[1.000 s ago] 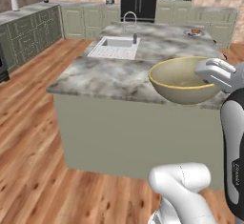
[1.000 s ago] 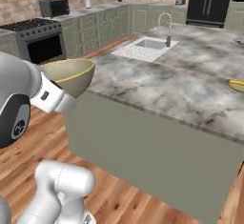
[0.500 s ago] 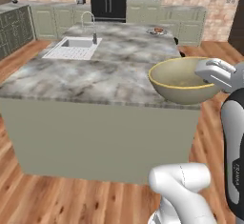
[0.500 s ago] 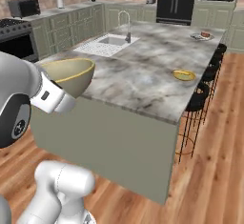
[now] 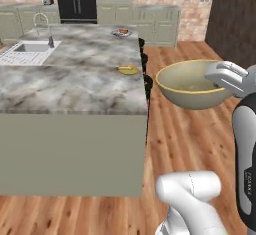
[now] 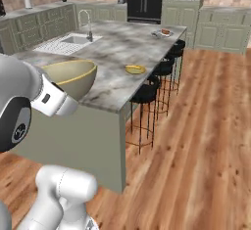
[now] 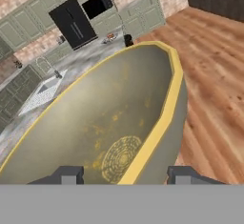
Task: Take the smaller bowl and place it next to the appetizer plate on the dining counter , and place the larger bowl next to the plate with cooked food.
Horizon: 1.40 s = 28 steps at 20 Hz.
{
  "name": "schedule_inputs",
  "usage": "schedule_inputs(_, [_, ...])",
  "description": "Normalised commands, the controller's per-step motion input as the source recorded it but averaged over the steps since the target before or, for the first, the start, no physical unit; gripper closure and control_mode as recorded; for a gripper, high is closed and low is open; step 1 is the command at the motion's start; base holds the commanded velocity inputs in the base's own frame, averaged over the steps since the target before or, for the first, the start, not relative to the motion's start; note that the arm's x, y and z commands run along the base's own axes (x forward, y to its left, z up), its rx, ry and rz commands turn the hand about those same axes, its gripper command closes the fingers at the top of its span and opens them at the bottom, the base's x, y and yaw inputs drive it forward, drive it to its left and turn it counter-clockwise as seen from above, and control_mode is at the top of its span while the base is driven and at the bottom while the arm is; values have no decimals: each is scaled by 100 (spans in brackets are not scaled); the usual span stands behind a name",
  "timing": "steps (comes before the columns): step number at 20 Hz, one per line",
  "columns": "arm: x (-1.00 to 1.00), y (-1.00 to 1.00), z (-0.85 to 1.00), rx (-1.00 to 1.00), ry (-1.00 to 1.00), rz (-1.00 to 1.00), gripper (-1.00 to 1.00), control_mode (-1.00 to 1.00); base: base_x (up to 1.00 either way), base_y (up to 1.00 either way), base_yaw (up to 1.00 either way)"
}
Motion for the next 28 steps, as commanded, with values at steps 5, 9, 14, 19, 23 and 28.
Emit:
schedule_inputs(5, [0, 0, 0, 0, 0, 0, 100, 100, 30, -100, -24])
schedule_inputs(9, [0, 0, 0, 0, 0, 0, 100, 100, 44, -100, -25])
schedule_inputs(14, [0, 0, 0, 0, 0, 0, 100, 100, 72, -100, -24])
schedule_inputs(19, [0, 0, 0, 0, 0, 0, 100, 100, 99, -86, -23])
schedule_inputs(23, [0, 0, 0, 0, 0, 0, 100, 100, 100, -50, -19])
schedule_inputs(28, [0, 0, 0, 0, 0, 0, 100, 100, 100, -17, -11])
